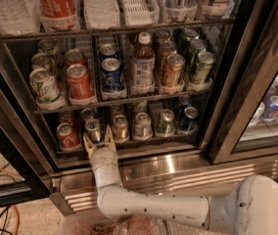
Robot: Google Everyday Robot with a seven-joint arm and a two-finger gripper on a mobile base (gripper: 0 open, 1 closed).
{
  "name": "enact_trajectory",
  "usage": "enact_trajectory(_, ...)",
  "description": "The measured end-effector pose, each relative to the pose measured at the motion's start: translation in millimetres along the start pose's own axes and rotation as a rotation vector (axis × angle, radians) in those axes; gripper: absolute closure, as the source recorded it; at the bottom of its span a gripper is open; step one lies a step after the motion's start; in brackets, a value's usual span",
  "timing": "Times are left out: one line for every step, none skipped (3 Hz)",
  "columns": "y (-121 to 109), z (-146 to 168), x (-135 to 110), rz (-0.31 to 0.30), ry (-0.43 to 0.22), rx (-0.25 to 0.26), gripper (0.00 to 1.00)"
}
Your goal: Pick redbull can from bottom shelf of fridge
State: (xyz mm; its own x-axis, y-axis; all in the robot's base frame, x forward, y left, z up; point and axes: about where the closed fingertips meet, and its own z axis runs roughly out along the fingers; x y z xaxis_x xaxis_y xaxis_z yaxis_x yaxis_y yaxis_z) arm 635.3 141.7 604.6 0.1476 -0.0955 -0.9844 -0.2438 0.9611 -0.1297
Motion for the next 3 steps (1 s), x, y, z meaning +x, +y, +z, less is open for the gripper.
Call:
enact_trajectory(4.4,4.8,0.9,0.005,0.001,-0.014,0.38)
enact_trajectory(9.2,7.6,2.1,0.004,0.003,-0.029,0.57)
enact_trajectory(10.2,8.0,2.9,0.004,0.004,-0.032,0.8)
